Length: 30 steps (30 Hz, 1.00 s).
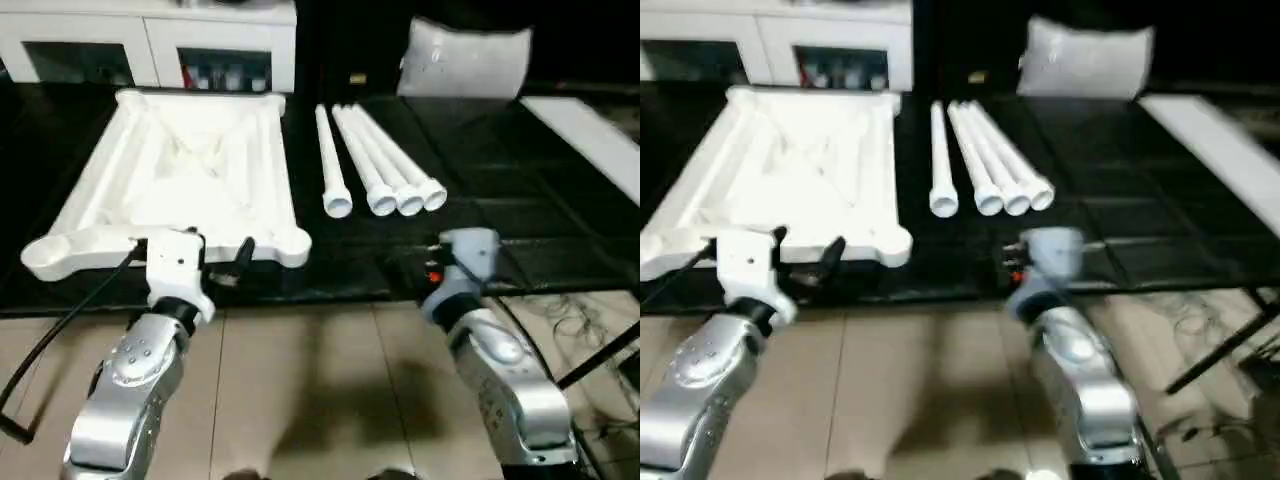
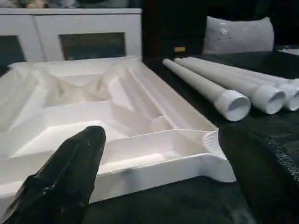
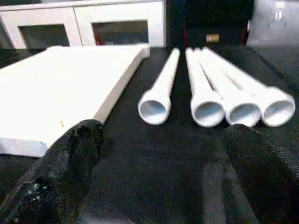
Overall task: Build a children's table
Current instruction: Move to table
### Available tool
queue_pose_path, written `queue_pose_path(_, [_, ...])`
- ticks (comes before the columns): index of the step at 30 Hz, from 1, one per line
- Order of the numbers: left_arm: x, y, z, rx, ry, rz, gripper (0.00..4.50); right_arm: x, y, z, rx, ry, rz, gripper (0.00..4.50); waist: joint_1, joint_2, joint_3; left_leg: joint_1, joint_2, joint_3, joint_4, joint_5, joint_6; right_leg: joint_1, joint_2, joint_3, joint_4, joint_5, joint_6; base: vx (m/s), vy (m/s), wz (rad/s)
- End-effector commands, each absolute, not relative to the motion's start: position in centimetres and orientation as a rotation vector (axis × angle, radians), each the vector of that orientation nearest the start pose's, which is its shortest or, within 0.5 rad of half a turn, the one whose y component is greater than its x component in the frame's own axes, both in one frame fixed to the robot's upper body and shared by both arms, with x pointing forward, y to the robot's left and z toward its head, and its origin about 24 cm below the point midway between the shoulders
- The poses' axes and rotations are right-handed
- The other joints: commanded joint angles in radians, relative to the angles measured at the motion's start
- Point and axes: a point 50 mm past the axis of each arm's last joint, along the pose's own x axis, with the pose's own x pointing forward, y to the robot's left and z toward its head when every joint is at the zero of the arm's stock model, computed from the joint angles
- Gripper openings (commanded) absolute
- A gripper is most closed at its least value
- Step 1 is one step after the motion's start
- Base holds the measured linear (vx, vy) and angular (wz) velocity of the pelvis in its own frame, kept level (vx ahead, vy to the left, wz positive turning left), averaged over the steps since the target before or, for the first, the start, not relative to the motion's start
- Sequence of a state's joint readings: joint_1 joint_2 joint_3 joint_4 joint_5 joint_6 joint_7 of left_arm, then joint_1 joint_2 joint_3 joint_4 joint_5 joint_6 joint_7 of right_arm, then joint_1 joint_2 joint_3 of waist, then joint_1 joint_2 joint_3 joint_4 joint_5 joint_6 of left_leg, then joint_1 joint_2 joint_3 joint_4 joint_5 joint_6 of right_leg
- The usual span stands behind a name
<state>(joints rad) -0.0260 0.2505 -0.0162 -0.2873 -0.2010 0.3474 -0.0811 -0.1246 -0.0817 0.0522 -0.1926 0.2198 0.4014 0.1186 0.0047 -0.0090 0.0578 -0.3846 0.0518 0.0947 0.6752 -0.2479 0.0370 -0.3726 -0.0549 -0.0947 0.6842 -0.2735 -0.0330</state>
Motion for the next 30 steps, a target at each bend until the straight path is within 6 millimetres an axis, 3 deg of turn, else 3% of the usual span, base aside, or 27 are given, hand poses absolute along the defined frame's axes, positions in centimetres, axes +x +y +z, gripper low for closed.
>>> queue_pose_path(1, [25.5,16.6,8.3,0.055,0.071,-0.184,4.44,27.4,-13.7,7.9,0.133,0.115,0.212,4.50,0.010,0.004,-0.050,0.032,0.160,-0.098,-0.169,-0.388,-0.022,0.021,-0.103,0.074,-0.064,-0.006,-0.037,-0.092,0.082,0.02])
queue_pose_path(2, [25.5,16.6,8.3,0.059,0.074,-0.187,4.44,27.6,-13.7,7.8,0.143,0.128,0.211,4.50,0.022,-0.008,-0.031,0.044,0.137,-0.066,-0.117,-0.558,-0.140,-0.017,-0.165,0.118,-0.137,-0.330,-0.102,-0.076,0.073,0.07])
queue_pose_path(3, [25.5,16.5,8.3,0.067,0.075,-0.187,4.44,27.6,-13.6,7.8,0.152,0.137,0.218,4.50,0.018,-0.010,-0.033,0.048,0.140,-0.079,-0.091,-0.551,-0.145,-0.006,-0.196,0.127,-0.159,-0.462,-0.112,-0.076,0.073,0.07])
queue_pose_path(4, [25.5,16.5,8.4,0.047,0.063,-0.185,4.44,27.6,-13.3,8.0,0.148,0.110,0.254,4.50,0.027,0.011,-0.026,0.034,0.161,-0.088,-0.096,-0.477,-0.129,0.012,-0.202,0.117,-0.178,-0.605,-0.098,-0.045,0.074,-0.08])
queue_pose_path(5, [25.5,16.6,8.4,0.038,0.060,-0.174,4.44,27.5,-13.1,8.0,0.122,0.093,0.272,4.50,0.022,0.017,-0.025,0.031,0.169,-0.093,-0.115,-0.538,-0.147,0.014,-0.179,0.104,-0.170,-0.586,-0.084,-0.060,0.070,-0.11])
queue_pose_path(7, [25.6,16.6,8.4,0.039,0.058,-0.167,4.44,27.4,-12.9,7.8,0.088,0.087,0.282,4.50,0.014,0.041,-0.022,0.057,0.163,-0.095,-0.185,-0.905,-0.248,0.017,-0.097,0.053,-0.136,-0.439,-0.028,-0.074,0.084,-0.05])
queue_pose_path(9, [25.6,16.5,8.4,0.042,0.058,-0.170,4.44,27.4,-12.9,7.8,0.080,0.085,0.279,4.50,0.007,0.048,-0.015,0.050,0.155,-0.074,-0.243,-1.021,-0.248,0.051,-0.053,0.012,-0.097,-0.369,-0.020,-0.032,0.062,0.01])
queue_pose_path(10, [25.7,16.4,8.5,0.047,0.058,-0.176,4.44,27.4,-12.9,7.8,0.086,0.083,0.278,4.50,0.023,0.056,-0.012,0.030,0.156,-0.049,-0.299,-1.078,-0.230,0.092,-0.020,-0.009,-0.001,-0.254,-0.007,-0.028,0.059,0.00])
queue_pose_path(11, [25.8,16.3,8.5,0.050,0.056,-0.183,4.44,27.4,-12.8,7.8,0.090,0.082,0.279,4.50,0.034,0.042,-0.016,0.014,0.159,-0.035,-0.317,-1.069,-0.188,0.119,-0.011,-0.007,0.040,-0.203,0.013,0.000,0.000,0.00])
queue_pose_path(12, [25.8,16.3,8.5,0.051,0.057,-0.190,4.44,27.4,-12.8,7.9,0.091,0.080,0.282,4.50,0.080,0.041,-0.015,0.032,0.142,0.026,-0.297,-0.990,-0.133,0.097,-0.017,0.014,0.030,-0.234,0.005,0.000,0.000,0.00])
queue_pose_path(13, [25.9,16.2,8.5,0.052,0.057,-0.193,4.44,27.4,-12.9,7.9,0.091,0.081,0.284,4.50,0.049,0.005,-0.030,0.081,0.138,0.029,-0.257,-0.889,-0.099,0.083,-0.053,0.053,-0.036,-0.380,-0.011,0.032,-0.056,0.21])
queue_pose_path(14, [25.9,16.1,8.5,0.051,0.056,-0.194,4.44,27.4,-12.9,7.9,0.086,0.081,0.284,4.50,0.044,-0.022,-0.017,0.108,0.080,-0.006,0.071,-0.395,-0.051,0.051,-0.259,0.149,-0.282,-0.900,-0.109,0.152,-0.076,0.13])
queue_pose_path(15, [25.9,16.1,8.4,0.047,0.057,-0.193,4.44,27.4,-13.0,8.0,0.078,0.079,0.284,4.50,0.059,-0.002,0.003,0.045,0.070,-0.031,0.117,-0.170,-0.008,0.087,-0.295,0.208,-0.317,-1.005,-0.134,0.152,-0.076,0.13])
queue_pose_path(16, [25.9,16.0,8.3,0.043,0.061,-0.193,4.44,27.5,-13.1,8.0,0.074,0.076,0.283,4.50,0.066,-0.012,0.007,-0.052,0.072,-0.059,0.143,-0.074,-0.031,0.181,-0.266,0.177,-0.263,-1.001,-0.129,0.180,-0.021,-0.11])
queue_pose_path(17, [25.9,16.0,8.2,0.041,0.064,-0.193,4.44,27.5,-13.2,8.0,0.072,0.074,0.282,4.50,0.081,-0.008,0.002,-0.018,0.099,-0.051,0.066,-0.121,-0.040,0.181,-0.206,0.149,-0.246,-0.851,-0.173,0.126,0.043,-0.01])
queue_pose_path(18, [25.9,15.9,8.1,0.041,0.065,-0.197,4.44,27.5,-13.2,8.0,0.070,0.073,0.280,4.50,0.091,0.010,-0.024,0.032,0.101,-0.020,-0.052,-0.145,-0.022,0.180,-0.096,0.089,-0.206,-0.621,-0.213,0.126,0.043,-0.01])
queue_pose_path(19, [25.9,15.9,8.1,0.041,0.065,-0.197,4.44,27.5,-13.2,8.0,0.070,0.073,0.280,4.50,0.078,0.019,-0.034,0.063,0.112,-0.016,-0.101,-0.142,-0.028,0.168,-0.052,0.053,-0.186,-0.504,-0.201,0.097,0.065,0.27])
queue_pose_path(20, [25.8,15.7,8.1,0.049,0.064,-0.211,4.44,27.5,-13.3,7.9,0.067,0.073,0.278,4.50,0.036,0.055,-0.054,0.198,0.201,-0.118,-0.175,-0.215,0.083,0.049,0.016,0.024,-0.052,-0.285,-0.135,0.138,0.046,0.18])
queue_pose_path(21, [25.8,15.7,8.1,0.050,0.063,-0.216,4.44,27.5,-13.4,7.9,0.067,0.073,0.277,4.50,0.000,0.063,-0.083,0.236,0.223,-0.188,-0.161,-0.128,0.216,-0.014,0.011,0.017,0.042,-0.162,-0.011,0.231,0.081,0.25])
queue_pose_path(22, [25.8,15.6,8.1,0.050,0.063,-0.218,4.44,27.5,-13.4,7.9,0.067,0.073,0.277,4.50,0.000,0.055,-0.078,0.235,0.225,-0.159,-0.136,-0.026,0.290,-0.071,-0.008,0.027,0.065,-0.090,0.065,0.169,0.043,0.10])
queue_pose_path(23, [25.7,15.5,8.1,0.048,0.065,-0.223,4.44,27.4,-13.4,7.9,0.062,0.073,0.278,4.50,-0.004,0.051,-0.075,0.222,0.225,-0.151,-0.139,0.032,0.320,-0.082,-0.012,0.028,0.074,-0.064,0.092,0.176,0.049,0.08])
queue_pose_path(24, [25.7,15.5,8.1,0.048,0.066,-0.226,4.44,27.4,-13.4,7.9,0.060,0.073,0.278,4.50,0.005,0.038,-0.061,0.179,0.213,-0.098,-0.166,0.067,0.331,-0.089,-0.011,0.024,0.082,0.003,0.107,0.160,0.013,0.04])
queue_pose_path(25, [25.7,15.4,8.1,0.048,0.066,-0.230,4.44,27.4,-13.5,7.9,0.058,0.073,0.279,4.50,0.004,0.025,-0.063,0.177,0.208,-0.080,-0.169,0.061,0.333,-0.095,-0.017,0.028,0.066,0.045,0.092,0.160,0.013,0.04])
queue_pose_path(26, [25.7,15.4,8.1,0.051,0.066,-0.234,4.44,27.4,-13.5,7.9,0.059,0.072,0.279,4.50,0.005,-0.001,-0.052,0.152,0.164,-0.034,-0.178,0.015,0.302,-0.072,-0.032,0.044,-0.005,0.134,0.027,0.163,-0.015,0.01])
queue_pose_path(27, [25.7,15.3,8.0,0.056,0.067,-0.239,4.44,27.4,-13.5,7.9,0.060,0.072,0.279,4.50,0.017,-0.062,-0.066,0.112,0.073,0.012,-0.128,-0.132,0.216,0.025,-0.066,0.121,-0.096,0.078,-0.006,0.165,-0.081,0.08])
queue_pose_path(28, [25.7,15.3,8.0,0.056,0.067,-0.239,4.44,27.4,-13.5,7.9,0.060,0.072,0.279,4.50,0.069,-0.069,-0.052,0.093,0.005,0.029,0.013,-0.200,0.117,0.076,-0.174,0.237,-0.219,-0.424,-0.085,0.165,-0.081,0.08])
queue_pose_path(30, [25.6,15.0,7.9,0.066,0.074,-0.253,4.44,27.3,-13.6,7.8,0.057,0.075,0.287,4.50,0.082,-0.066,-0.062,0.017,0.040,-0.018,0.064,-0.066,0.007,0.147,-0.182,0.244,-0.189,-0.482,-0.239,0.174,-0.054,0.02])
